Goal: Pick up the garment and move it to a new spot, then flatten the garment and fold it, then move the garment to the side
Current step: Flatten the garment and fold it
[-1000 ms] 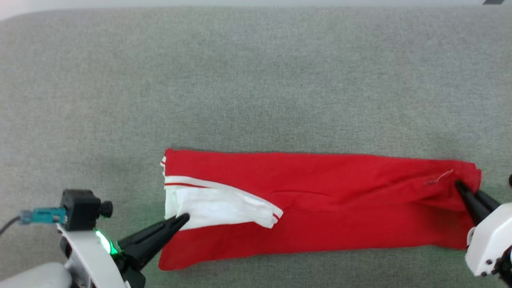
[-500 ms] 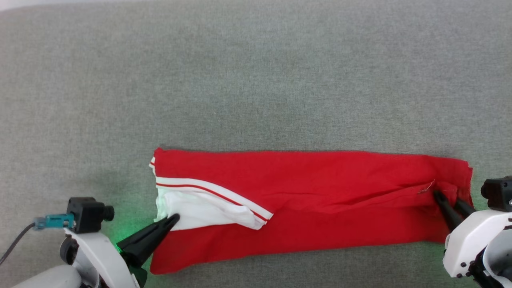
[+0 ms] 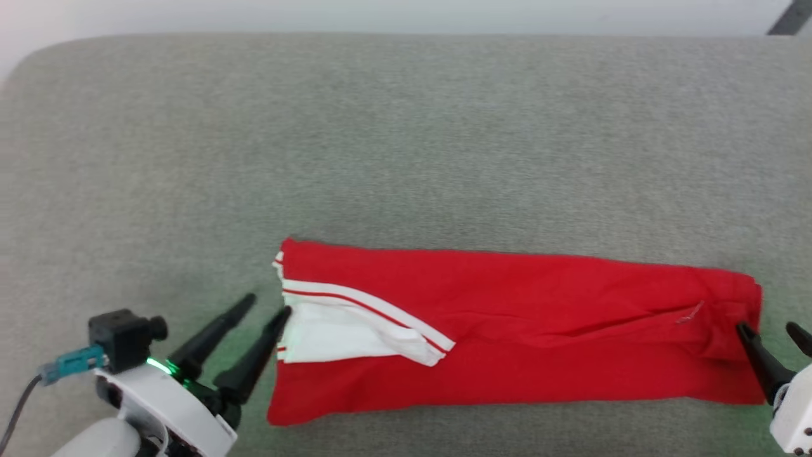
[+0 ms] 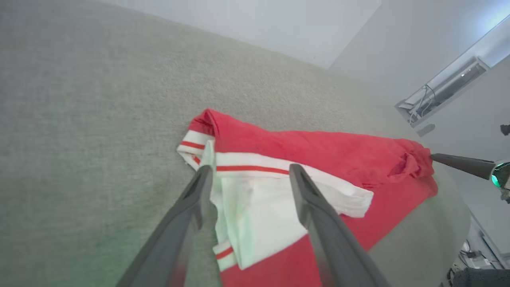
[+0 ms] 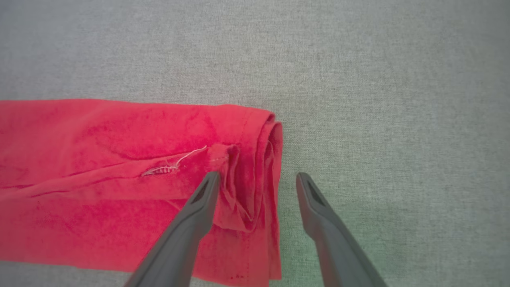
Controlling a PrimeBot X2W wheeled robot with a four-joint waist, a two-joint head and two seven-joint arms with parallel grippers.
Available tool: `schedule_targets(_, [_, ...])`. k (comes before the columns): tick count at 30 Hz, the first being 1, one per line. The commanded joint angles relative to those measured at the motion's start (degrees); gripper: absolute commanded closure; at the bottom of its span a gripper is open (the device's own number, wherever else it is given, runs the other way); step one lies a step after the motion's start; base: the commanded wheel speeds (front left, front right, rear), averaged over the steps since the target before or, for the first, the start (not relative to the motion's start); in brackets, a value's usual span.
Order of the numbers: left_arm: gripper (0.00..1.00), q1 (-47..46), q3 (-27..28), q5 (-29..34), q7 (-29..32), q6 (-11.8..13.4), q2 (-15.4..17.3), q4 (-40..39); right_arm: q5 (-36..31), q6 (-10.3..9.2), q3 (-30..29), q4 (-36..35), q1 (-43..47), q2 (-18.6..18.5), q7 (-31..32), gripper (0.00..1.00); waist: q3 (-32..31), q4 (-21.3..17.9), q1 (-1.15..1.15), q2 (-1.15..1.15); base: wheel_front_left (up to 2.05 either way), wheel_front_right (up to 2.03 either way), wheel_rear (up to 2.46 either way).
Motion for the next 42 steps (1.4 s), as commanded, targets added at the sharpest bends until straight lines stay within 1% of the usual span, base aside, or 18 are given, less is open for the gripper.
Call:
schedule_targets(1, [0.00, 1.8, 3.0, 3.2, 0.0, 0.1, -1.6, 1.6, 0.3, -0.10, -1.1, 0.7, 0.6, 0.3, 0.9, 0.00, -0.4, 2.1, 0.00, 0.00, 0.00, 0.00, 0.00])
schedule_targets(5, [0.00, 5.9, 11.5, 10.5, 0.0, 0.1, -7.6, 5.4, 0.6, -0.10, -2.3, 4.3, -0.8, 0.5, 2.9, 0.00, -0.6, 4.3, 0.00, 0.00, 0.00, 0.00, 0.00])
schedule_targets(9, [0.00, 9.0, 18.8, 16.6, 0.0, 0.1, -12.7, 7.1, 0.6, -0.10, -3.6, 7.8, -1.9, 0.4, 3.9, 0.00, -0.8, 6.4, 0.00, 0.00, 0.00, 0.00, 0.00])
schedule_targets(14, [0.00, 11.1, 26.1, 26.0, 0.0, 0.1, -17.1, 6.0, 0.0, -0.10, -5.0, 11.0, -2.8, 0.5, 6.1, 0.00, -1.1, 8.1, 0.00, 0.00, 0.00, 0.00, 0.00])
schedule_targets(17, [0.00, 12.0, 30.3, 32.1, 0.0, 0.1, -19.6, 4.6, -0.5, -0.09, -4.8, 12.5, -3.4, 1.3, 7.9, 0.00, -1.3, 8.6, 0.00, 0.00, 0.00, 0.00, 0.00])
schedule_targets(18, [0.00, 12.1, 31.4, 34.4, 0.0, 0.1, -20.0, 4.0, -0.5, -0.09, -4.6, 12.9, -3.6, 1.8, 8.6, 0.13, -1.4, 8.7, 0.00, 0.00, 0.00, 0.00, 0.00])
schedule_targets(19, [0.00, 12.2, 32.5, 36.0, 0.0, 0.1, -20.7, 3.3, -0.2, -0.04, -3.8, 13.1, -3.8, 2.1, 9.5, 0.63, -1.4, 8.8, 0.00, 0.00, 0.00, 0.00, 0.00])
schedule_targets(20, [0.00, 12.5, 33.3, 37.4, 0.0, 0.1, -21.4, 2.7, 0.0, -0.04, -3.3, 13.2, -3.9, 2.4, 9.8, 1.00, -1.5, 8.8, 0.00, 0.00, 0.00, 0.00, 0.00])
schedule_targets(22, [0.00, 13.1, 34.4, 39.9, 0.0, 0.1, -22.0, 2.1, -0.1, -0.04, -3.2, 13.1, -4.3, 2.5, 10.0, 1.00, -1.5, 8.7, 0.00, 0.00, 0.00, 0.00, 0.00])
schedule_targets(23, [0.00, 13.1, 34.4, 39.9, 0.0, 0.1, -22.0, 2.1, -0.1, -0.04, -3.2, 13.1, -4.3, 2.5, 10.0, 1.00, -1.5, 8.7, 0.00, 0.00, 0.00, 0.00, 0.00])
schedule_targets(24, [0.00, 13.5, 35.1, 41.0, 0.0, 0.1, -22.7, 1.8, -0.3, -0.07, -3.4, 13.1, -4.6, 2.4, 9.6, 1.00, -1.5, 8.3, 0.00, 0.00, 0.00, 0.00, 0.00])
schedule_targets(29, [0.00, 14.4, 36.2, 42.0, 0.0, 0.1, -22.7, 1.9, -0.5, -0.11, -4.3, 12.6, -5.2, 2.0, 7.7, 1.00, -1.2, 7.1, 0.00, 0.00, 0.00, 0.00, 0.00])
schedule_targets(34, [0.00, 15.5, 38.0, 42.4, 0.0, 0.1, -22.5, 1.4, -0.1, -0.12, -6.5, 10.7, -6.1, 1.4, 4.6, 1.00, -0.7, 4.7, 0.00, 0.00, 0.00, 0.00, 0.00])
schedule_targets(38, [0.00, 16.3, 39.5, 42.0, 0.0, 0.1, -22.2, 0.4, -0.2, -0.11, -10.6, 8.9, -6.1, 0.4, 2.9, 1.00, -0.1, 2.5, 0.00, 0.00, 0.00, 0.00, 0.00])
schedule_targets(42, [0.00, 16.9, 40.9, 41.6, 0.0, 0.1, -21.7, -0.5, -1.0, -0.11, -18.6, 6.5, -7.1, -0.6, 1.9, 1.00, 0.8, 0.7, 0.00, 0.00, 0.00, 0.00, 0.00])
